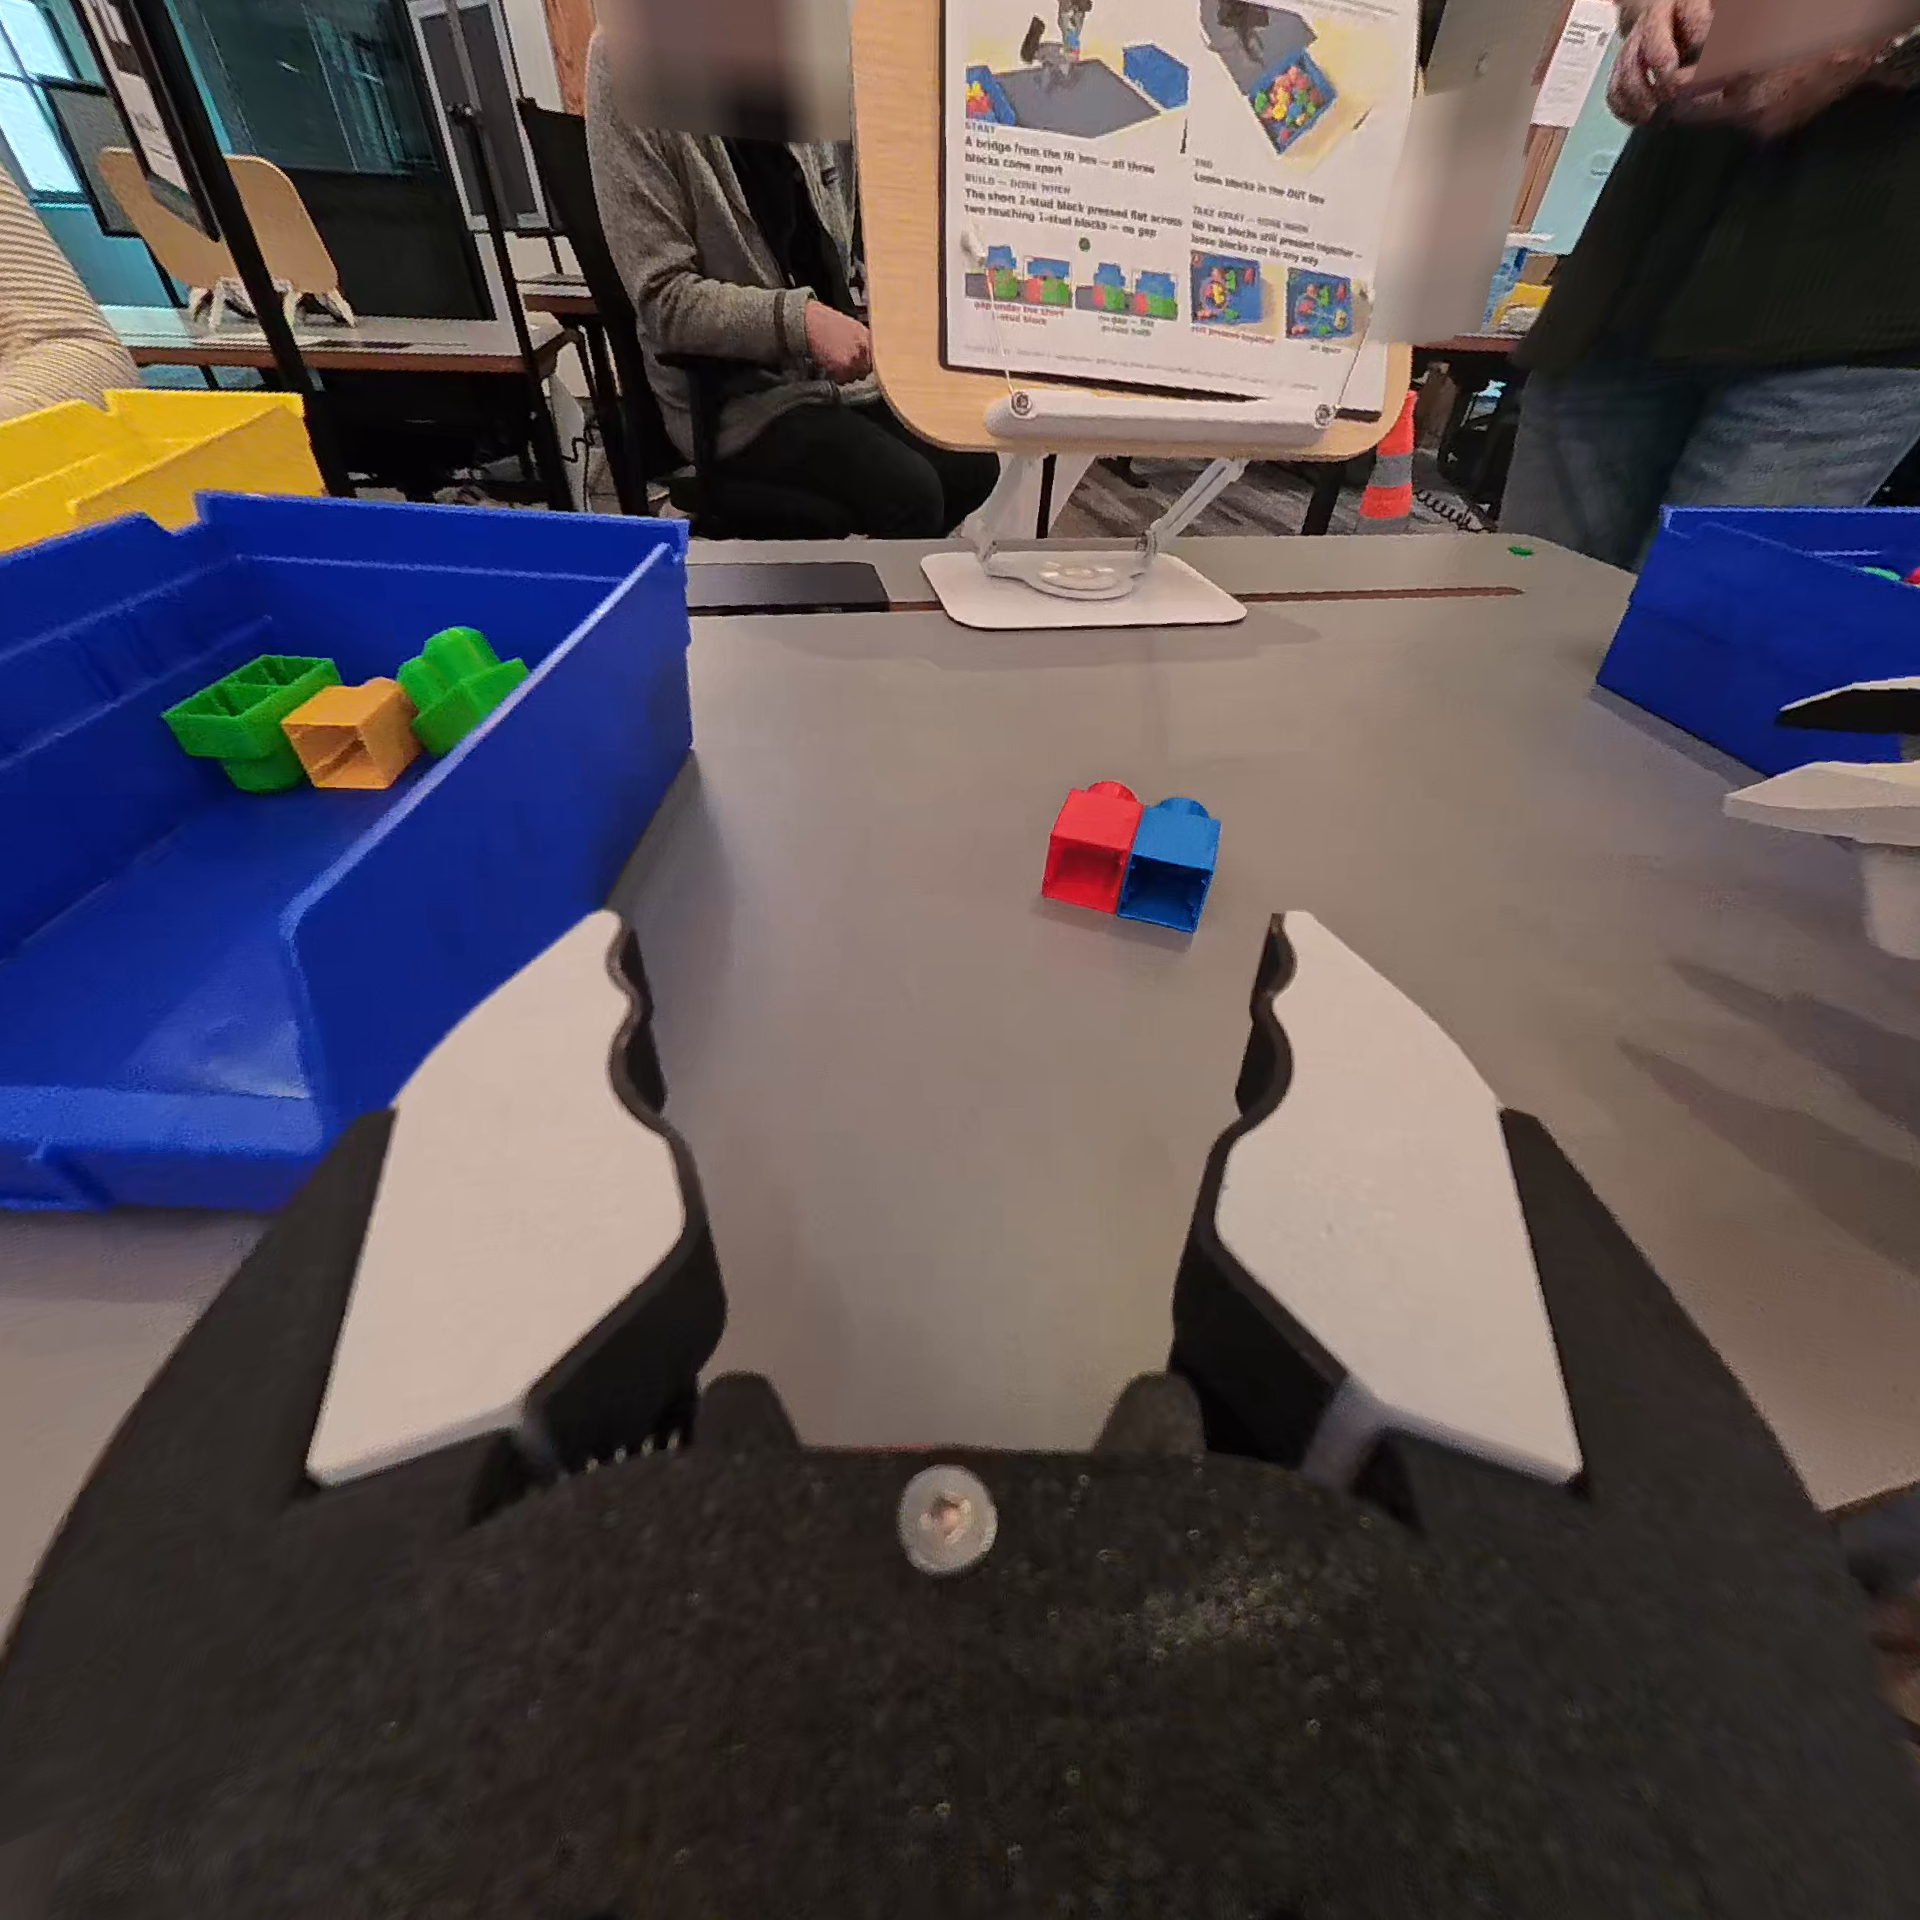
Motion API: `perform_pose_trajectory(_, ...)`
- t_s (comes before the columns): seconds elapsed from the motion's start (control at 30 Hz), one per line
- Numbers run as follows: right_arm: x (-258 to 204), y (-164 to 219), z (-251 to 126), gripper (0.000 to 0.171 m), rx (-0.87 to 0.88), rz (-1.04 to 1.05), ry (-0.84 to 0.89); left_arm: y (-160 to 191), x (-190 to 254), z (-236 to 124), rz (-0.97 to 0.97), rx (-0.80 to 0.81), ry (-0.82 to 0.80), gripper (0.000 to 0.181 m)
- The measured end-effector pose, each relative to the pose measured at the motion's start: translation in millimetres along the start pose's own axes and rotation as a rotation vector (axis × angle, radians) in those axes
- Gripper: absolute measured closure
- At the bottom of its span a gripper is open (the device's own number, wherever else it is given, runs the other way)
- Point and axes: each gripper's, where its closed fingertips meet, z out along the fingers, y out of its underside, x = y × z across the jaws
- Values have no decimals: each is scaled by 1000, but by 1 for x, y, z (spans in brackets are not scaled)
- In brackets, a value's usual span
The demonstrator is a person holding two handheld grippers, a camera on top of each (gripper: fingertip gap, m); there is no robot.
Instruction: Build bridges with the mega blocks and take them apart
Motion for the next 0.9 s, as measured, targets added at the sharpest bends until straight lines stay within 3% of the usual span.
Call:
perform_pose_trajectory(0.13,2,1,3,107,-8,1,-3,-3,-1,6,30,-39,30,79)
perform_pose_trajectory(0.23,4,0,4,108,-7,1,-2,-25,-20,15,156,-78,63,86)
perform_pose_trajectory(0.4,11,-3,3,108,1,-3,8,-68,-97,58,536,-254,126,95)
perform_pose_trajectory(0.5,16,-2,2,108,3,10,19,-71,-137,98,613,-437,260,93)
perform_pose_trajectory(0.7,20,-1,-3,110,-2,17,51,-53,-188,172,844,-625,460,99)
perform_pose_trajectory(0.9,31,0,-12,110,-29,2,118,-8,-204,207,1117,-811,634,104)
